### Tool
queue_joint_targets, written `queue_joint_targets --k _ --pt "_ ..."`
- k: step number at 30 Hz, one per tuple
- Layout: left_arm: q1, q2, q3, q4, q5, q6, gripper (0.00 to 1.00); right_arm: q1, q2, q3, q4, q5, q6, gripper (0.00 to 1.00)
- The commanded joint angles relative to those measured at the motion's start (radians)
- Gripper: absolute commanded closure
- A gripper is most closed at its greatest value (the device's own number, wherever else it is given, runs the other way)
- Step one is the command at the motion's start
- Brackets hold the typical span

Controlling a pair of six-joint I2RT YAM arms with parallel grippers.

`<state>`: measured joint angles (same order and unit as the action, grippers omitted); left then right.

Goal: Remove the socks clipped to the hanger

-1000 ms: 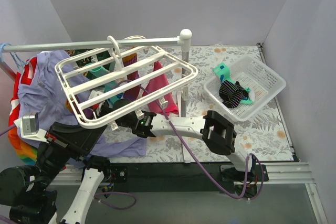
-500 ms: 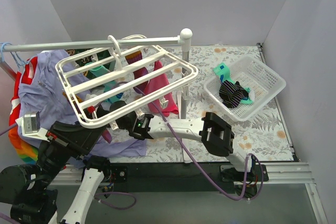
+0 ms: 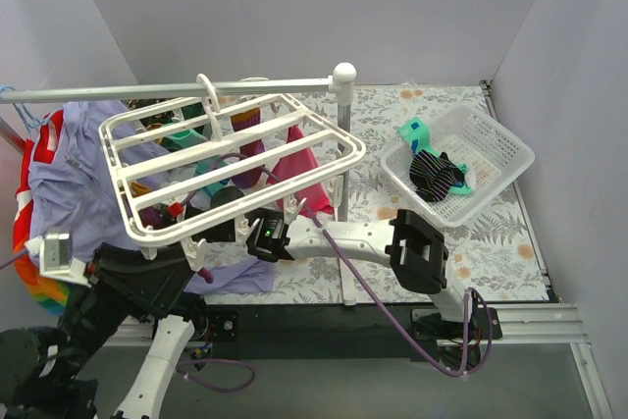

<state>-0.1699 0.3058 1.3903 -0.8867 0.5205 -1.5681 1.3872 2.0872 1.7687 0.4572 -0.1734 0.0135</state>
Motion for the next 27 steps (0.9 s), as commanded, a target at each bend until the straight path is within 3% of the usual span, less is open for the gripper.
queue_joint_targets --k 1,5,10,11,12,13,22,27 --pt "0.007 -0.024 0.154 -0.167 0.021 0.077 0.50 0.013 -0.085 0.002 0.023 -0.095 0.031 0.99" --pt "0.007 0.021 0.340 -0.245 0.059 0.158 0.50 0.015 -0.075 0.005 0.011 -0.104 0.042 0.99" --pt "-0.002 0.196 0.686 -0.313 0.073 0.244 0.50 0.015 -0.069 0.000 -0.002 -0.115 0.042 0.98" --pt "-0.008 0.228 0.726 -0.320 0.069 0.256 0.48 0.015 -0.072 -0.009 -0.002 -0.117 0.040 0.98" --pt "-0.010 0.255 0.762 -0.321 0.064 0.278 0.34 0.015 -0.075 -0.014 -0.005 -0.118 0.040 0.97" --pt "-0.014 0.304 0.814 -0.314 0.059 0.289 0.31 0.015 -0.076 -0.020 -0.005 -0.117 0.039 0.97" --pt "-0.034 0.446 0.794 -0.163 0.070 0.457 0.28 0.010 -0.095 -0.067 -0.012 -0.139 0.023 0.94" --pt "-0.037 0.533 0.777 -0.092 0.153 0.418 0.28 0.001 -0.101 -0.094 -0.012 -0.155 0.037 0.92"
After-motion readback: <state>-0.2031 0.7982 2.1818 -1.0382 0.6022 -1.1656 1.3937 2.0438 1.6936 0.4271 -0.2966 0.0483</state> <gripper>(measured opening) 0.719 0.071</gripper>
